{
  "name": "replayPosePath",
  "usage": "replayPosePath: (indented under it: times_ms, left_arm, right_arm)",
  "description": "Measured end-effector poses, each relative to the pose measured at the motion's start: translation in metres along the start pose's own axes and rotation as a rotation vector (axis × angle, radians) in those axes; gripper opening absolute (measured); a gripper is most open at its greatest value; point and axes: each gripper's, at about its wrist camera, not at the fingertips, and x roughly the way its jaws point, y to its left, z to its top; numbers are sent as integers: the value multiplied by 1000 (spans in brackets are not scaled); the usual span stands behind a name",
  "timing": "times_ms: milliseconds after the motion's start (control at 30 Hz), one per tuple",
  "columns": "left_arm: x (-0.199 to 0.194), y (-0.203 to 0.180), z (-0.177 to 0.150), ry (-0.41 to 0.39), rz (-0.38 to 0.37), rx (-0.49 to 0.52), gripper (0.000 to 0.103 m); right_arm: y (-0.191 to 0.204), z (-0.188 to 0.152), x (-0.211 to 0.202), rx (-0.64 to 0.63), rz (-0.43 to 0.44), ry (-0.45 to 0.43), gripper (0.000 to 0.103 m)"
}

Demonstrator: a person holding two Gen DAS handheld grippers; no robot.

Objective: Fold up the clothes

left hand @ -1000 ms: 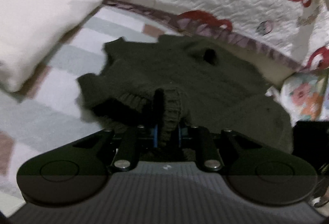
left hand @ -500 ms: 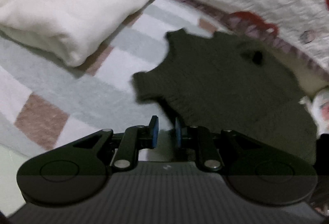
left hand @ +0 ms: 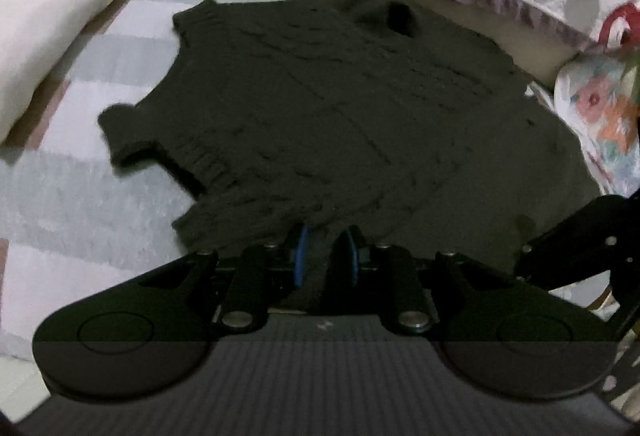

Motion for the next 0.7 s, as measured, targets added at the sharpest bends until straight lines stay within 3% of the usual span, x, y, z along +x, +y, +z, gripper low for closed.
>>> replayPosePath:
  times_ms: [133, 267, 400, 600, 667, 700]
  left_arm:
    - [-11, 10, 0, -17, -21, -125, 20]
    - [-7, 8, -1, -16, 12, -81, 19]
    - [-5, 4, -1, -11, 28, -46, 19]
    - [-6, 6, 2, -14, 20, -67, 20]
    - [-17, 5, 1, -94, -22, -89, 21]
    - [-27, 6, 2, -162, -91, -136, 22]
  right_arm:
    - [-5, -2, -9, 93, 40, -23, 45]
    - [-4, 1, -4, 126, -4, 0, 45]
    - [-7, -4, -8, 141, -112, 12, 45]
    - [-48, -71, -85, 330, -274, -175, 47]
    - [-61, -93, -111, 393, -328, -238, 48]
    - [-68, -104, -124, 424, -354, -269, 48]
